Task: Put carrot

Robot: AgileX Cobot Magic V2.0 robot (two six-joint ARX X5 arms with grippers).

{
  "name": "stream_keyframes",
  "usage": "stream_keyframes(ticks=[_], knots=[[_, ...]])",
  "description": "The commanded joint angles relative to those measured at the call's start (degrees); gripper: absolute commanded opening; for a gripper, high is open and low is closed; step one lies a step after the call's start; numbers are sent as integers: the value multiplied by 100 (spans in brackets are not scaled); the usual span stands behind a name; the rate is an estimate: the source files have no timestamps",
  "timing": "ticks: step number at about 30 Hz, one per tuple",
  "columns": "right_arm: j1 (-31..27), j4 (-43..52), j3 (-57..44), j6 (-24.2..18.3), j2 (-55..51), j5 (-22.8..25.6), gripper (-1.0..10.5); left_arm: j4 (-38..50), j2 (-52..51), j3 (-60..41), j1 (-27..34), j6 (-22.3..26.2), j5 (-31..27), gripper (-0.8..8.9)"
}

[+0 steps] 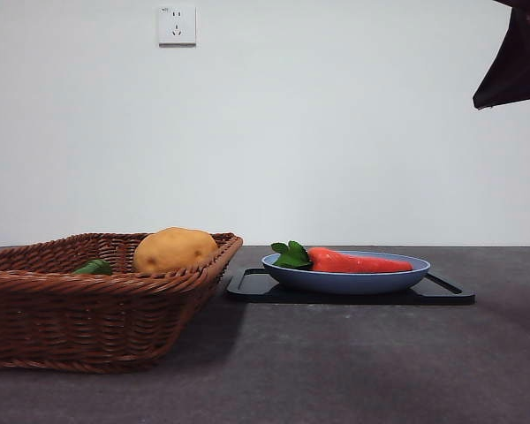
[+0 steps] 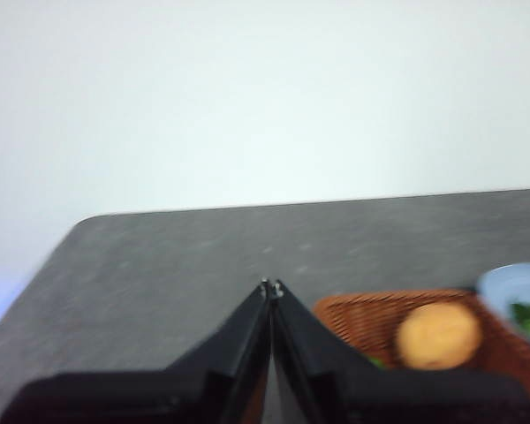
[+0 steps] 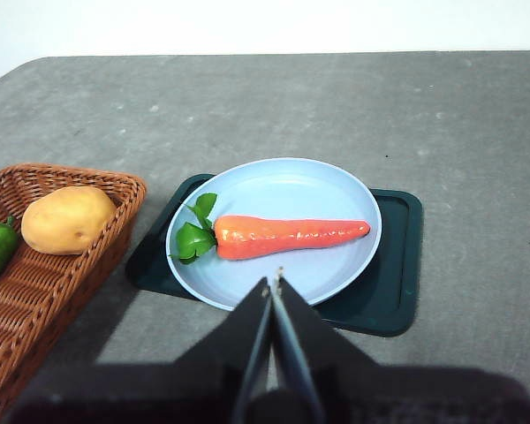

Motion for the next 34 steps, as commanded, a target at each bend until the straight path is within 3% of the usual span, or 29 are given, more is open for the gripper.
stream_keyframes(ticks=[1,14,19,23,34], knots=[[35,55,63,61,17,22,4,313,-195,-439,258,129,17,8],[35,57,63,61,17,24,4,1381,-363,-2345,439,24,42,8],[35,55,63,61,17,22,4,1381,-363,-2577,424,-125,48,8],[35,55,63,61,17,24,4,1421,-363,-2638,354,-516,144,8],[35,57,63,61,17,22,4,1425,-350,-2638,317,-520,168,8]])
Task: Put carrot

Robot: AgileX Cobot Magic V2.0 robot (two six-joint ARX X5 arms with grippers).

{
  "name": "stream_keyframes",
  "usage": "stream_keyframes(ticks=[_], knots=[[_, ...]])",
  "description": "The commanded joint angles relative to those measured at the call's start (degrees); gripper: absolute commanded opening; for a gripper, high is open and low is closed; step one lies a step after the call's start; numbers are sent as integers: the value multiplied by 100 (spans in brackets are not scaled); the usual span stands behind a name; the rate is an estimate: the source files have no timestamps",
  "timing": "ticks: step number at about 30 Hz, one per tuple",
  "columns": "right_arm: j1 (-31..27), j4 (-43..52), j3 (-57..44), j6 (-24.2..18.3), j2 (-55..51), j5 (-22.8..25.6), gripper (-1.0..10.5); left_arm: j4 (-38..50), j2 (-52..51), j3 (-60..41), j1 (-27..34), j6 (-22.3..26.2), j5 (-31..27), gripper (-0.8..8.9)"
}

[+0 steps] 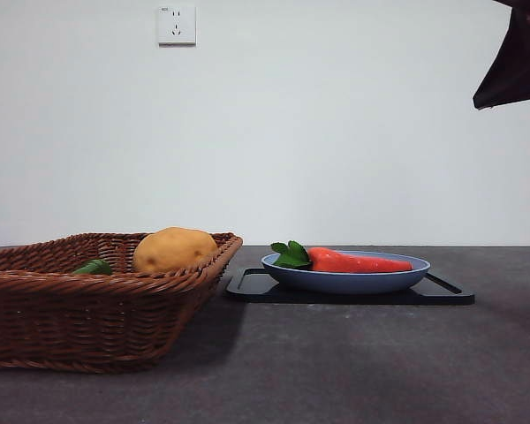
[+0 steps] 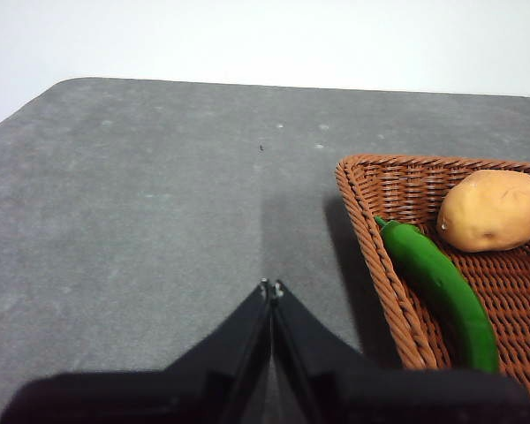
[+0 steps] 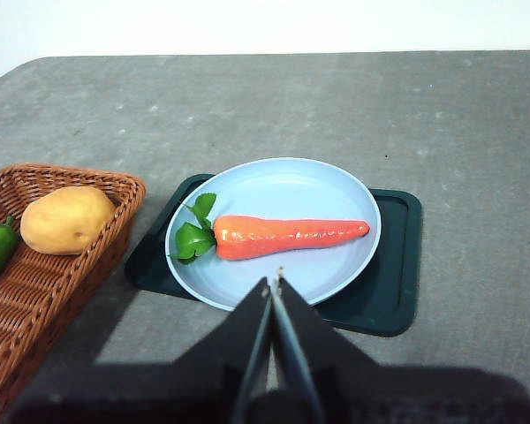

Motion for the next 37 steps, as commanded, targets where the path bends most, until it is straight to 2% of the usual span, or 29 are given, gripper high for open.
stream_keyframes(ticks=[1,12,13,15,17,20,23,25,32,34,37], knots=[[35,57,63,61,17,20,4,33,-13,-61,-2,-57,9,8],[55,-31,63,-24,-31,20,4,33,-13,-61,-2,-57,9,8],[35,-127,63,-129,-175,55,4,33,-13,-61,0,-57,9,8],[-70,-306,61,-678,-507,380,4,33,-13,-61,-2,-57,9,8],[-210,-579,42,-1056,-962,597,3,33,-15,-61,-2,-57,7,8],[-551,-743,-149,-1119,-1722,579,4,33,-13,-61,0,-57,7,8],[-1027,-737,-542,-994,-2527,549,4,33,-15,-61,-2,-57,9,8],[-1349,-739,-837,-940,-2970,269,4,33,-13,-61,0,-57,7,8],[-2256,-693,-1891,-929,-3969,-1493,4,33,-13,-61,0,-57,9,8],[-2376,-693,-2074,-931,-4050,-1676,4,33,-13,-61,0,-57,9,8],[-2472,-608,-2321,-927,-4087,-1672,3,33,-13,-61,0,-57,9,8]])
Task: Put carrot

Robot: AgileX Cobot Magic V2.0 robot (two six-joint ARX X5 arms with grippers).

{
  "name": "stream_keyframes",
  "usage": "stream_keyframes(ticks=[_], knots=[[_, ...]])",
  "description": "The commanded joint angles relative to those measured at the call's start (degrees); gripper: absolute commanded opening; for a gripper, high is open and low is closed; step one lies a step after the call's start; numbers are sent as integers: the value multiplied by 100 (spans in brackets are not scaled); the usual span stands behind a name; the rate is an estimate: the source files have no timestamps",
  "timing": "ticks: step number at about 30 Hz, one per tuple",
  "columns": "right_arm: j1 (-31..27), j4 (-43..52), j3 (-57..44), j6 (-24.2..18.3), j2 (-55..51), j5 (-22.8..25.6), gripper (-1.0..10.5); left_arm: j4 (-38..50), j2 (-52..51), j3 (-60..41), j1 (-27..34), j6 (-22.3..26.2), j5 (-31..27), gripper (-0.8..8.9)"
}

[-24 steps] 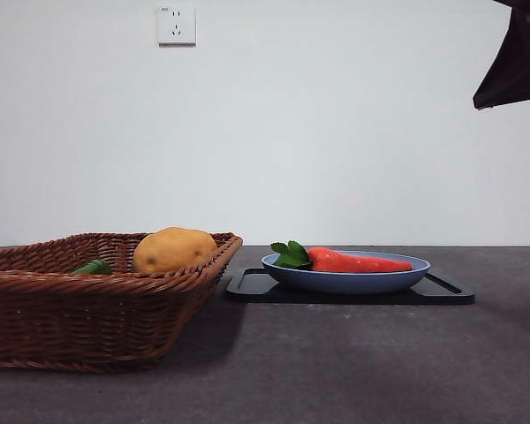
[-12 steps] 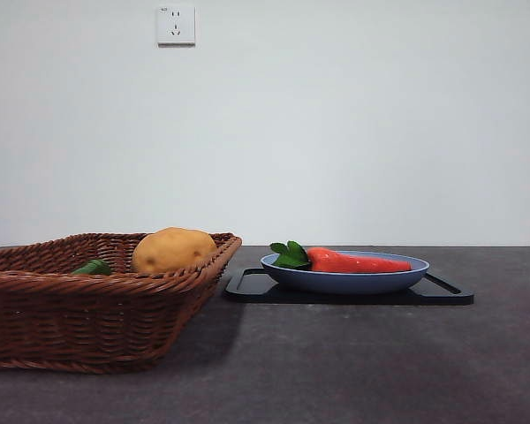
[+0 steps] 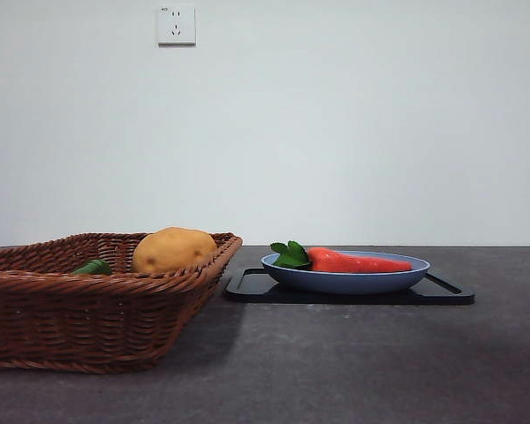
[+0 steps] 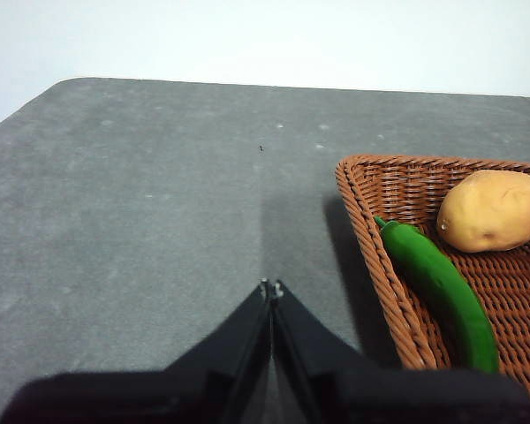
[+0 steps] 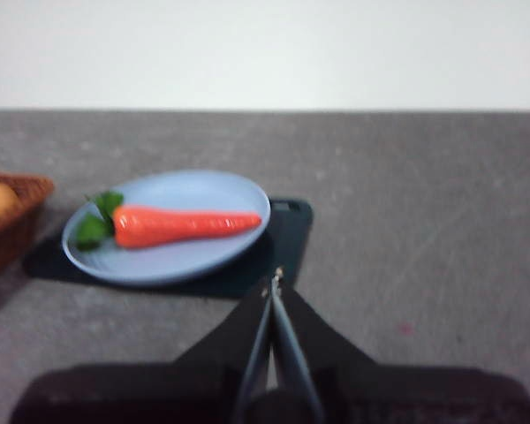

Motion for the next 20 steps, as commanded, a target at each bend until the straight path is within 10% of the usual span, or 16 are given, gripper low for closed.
stream_keyframes(ticks=[1,20], knots=[[-39,181,-179,20,-39,-9,3,31,-13,-61,0,-57,9,8],[-92,308,-452,15,-57,31,4,31,-13,-61,0,-57,9,8]])
